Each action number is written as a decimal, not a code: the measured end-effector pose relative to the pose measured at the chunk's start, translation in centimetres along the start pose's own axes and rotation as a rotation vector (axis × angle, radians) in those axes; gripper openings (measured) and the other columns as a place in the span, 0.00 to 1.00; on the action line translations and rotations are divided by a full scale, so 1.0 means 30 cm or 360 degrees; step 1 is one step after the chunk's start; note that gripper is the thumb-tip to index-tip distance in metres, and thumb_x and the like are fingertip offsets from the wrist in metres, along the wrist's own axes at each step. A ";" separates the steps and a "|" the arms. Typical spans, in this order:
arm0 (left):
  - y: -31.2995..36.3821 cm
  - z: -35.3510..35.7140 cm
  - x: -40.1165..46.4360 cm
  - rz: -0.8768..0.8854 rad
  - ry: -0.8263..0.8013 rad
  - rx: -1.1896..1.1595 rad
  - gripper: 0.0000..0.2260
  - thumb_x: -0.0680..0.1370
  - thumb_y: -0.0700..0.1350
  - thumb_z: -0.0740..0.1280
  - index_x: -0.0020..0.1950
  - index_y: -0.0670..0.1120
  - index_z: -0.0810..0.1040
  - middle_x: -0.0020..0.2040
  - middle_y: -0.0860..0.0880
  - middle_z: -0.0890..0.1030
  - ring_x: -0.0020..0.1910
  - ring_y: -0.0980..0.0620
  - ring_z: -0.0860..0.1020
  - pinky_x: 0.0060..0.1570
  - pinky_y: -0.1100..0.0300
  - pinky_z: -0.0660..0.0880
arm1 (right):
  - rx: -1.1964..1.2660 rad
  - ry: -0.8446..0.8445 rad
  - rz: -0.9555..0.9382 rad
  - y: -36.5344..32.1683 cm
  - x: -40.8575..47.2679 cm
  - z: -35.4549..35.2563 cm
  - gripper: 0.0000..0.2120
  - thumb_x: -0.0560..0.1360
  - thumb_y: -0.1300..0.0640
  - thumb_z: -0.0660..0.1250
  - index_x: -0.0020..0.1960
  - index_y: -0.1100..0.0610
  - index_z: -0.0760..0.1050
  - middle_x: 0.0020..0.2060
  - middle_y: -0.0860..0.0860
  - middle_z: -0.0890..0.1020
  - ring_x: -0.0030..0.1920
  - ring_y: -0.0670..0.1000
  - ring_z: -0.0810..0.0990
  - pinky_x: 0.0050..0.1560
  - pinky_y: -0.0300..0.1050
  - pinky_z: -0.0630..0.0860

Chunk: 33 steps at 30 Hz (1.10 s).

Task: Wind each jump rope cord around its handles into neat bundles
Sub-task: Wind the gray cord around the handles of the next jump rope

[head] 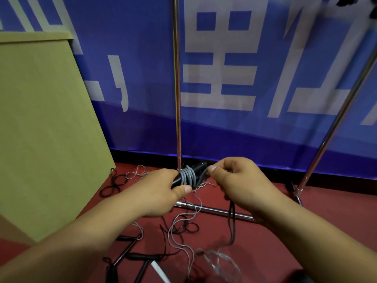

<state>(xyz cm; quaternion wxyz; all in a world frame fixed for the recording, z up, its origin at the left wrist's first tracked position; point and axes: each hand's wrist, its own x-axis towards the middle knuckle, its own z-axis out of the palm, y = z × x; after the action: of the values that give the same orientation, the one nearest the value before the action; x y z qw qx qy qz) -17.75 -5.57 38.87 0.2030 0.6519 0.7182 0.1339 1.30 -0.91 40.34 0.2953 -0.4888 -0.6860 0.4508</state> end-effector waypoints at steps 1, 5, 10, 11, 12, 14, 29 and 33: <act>0.002 0.001 -0.003 0.0020 -0.0034 -0.0001 0.09 0.80 0.58 0.64 0.51 0.54 0.76 0.38 0.55 0.77 0.37 0.58 0.75 0.37 0.60 0.70 | -0.0013 0.0020 -0.0003 0.003 0.004 -0.002 0.12 0.79 0.52 0.67 0.42 0.59 0.80 0.28 0.50 0.72 0.29 0.49 0.70 0.35 0.47 0.70; -0.008 -0.004 -0.002 0.0120 -0.0216 -0.0077 0.10 0.80 0.58 0.65 0.50 0.52 0.77 0.38 0.55 0.78 0.36 0.55 0.75 0.41 0.56 0.73 | -0.0125 0.0036 -0.0072 0.007 0.009 -0.016 0.12 0.78 0.50 0.67 0.41 0.56 0.80 0.26 0.46 0.73 0.27 0.45 0.69 0.33 0.43 0.68; -0.004 -0.029 -0.025 0.0247 -0.0544 -0.0321 0.07 0.81 0.54 0.66 0.47 0.53 0.78 0.33 0.57 0.74 0.29 0.60 0.70 0.34 0.64 0.69 | -0.0482 0.0011 -0.0257 -0.014 -0.005 -0.037 0.10 0.77 0.48 0.68 0.40 0.51 0.81 0.30 0.43 0.81 0.31 0.40 0.77 0.33 0.36 0.71; 0.002 -0.033 -0.031 0.0272 -0.0579 -0.0355 0.06 0.81 0.54 0.66 0.44 0.56 0.77 0.32 0.58 0.74 0.29 0.61 0.70 0.33 0.66 0.68 | -0.0606 0.0019 -0.0311 -0.018 -0.007 -0.040 0.09 0.77 0.48 0.68 0.42 0.50 0.82 0.33 0.44 0.82 0.35 0.40 0.79 0.35 0.35 0.72; 0.005 -0.034 -0.036 0.0302 -0.0608 -0.0374 0.08 0.81 0.53 0.66 0.42 0.58 0.76 0.32 0.59 0.74 0.29 0.62 0.70 0.33 0.67 0.68 | -0.0698 0.0020 -0.0357 -0.019 -0.010 -0.041 0.08 0.77 0.47 0.68 0.43 0.49 0.82 0.35 0.44 0.83 0.38 0.41 0.80 0.35 0.34 0.73; 0.006 -0.034 -0.040 0.0344 -0.0641 -0.0404 0.08 0.81 0.53 0.66 0.42 0.56 0.75 0.31 0.59 0.73 0.29 0.61 0.69 0.32 0.66 0.67 | -0.0746 0.0011 -0.0407 -0.019 -0.010 -0.043 0.07 0.76 0.47 0.69 0.44 0.48 0.82 0.37 0.43 0.83 0.39 0.41 0.80 0.36 0.32 0.73; 0.013 -0.066 -0.074 0.0282 -0.0845 -0.0769 0.15 0.82 0.49 0.65 0.37 0.63 0.77 0.34 0.49 0.70 0.27 0.56 0.65 0.27 0.64 0.64 | -0.0102 -0.0088 -0.0359 -0.013 0.018 -0.038 0.04 0.76 0.55 0.72 0.43 0.52 0.84 0.36 0.49 0.85 0.37 0.45 0.83 0.39 0.40 0.80; 0.012 -0.080 -0.092 0.0311 -0.1079 -0.0879 0.05 0.80 0.51 0.67 0.50 0.50 0.79 0.33 0.51 0.72 0.28 0.56 0.67 0.26 0.67 0.66 | 0.0077 -0.0353 -0.0249 -0.028 0.018 -0.046 0.01 0.72 0.57 0.75 0.42 0.54 0.84 0.36 0.50 0.85 0.37 0.43 0.81 0.40 0.37 0.78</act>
<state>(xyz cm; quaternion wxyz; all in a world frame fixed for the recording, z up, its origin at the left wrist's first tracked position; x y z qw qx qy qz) -18.37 -8.08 41.47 0.5798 0.6450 0.4836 0.1180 1.95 -0.05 41.66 0.2636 -0.3736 -0.7394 0.4941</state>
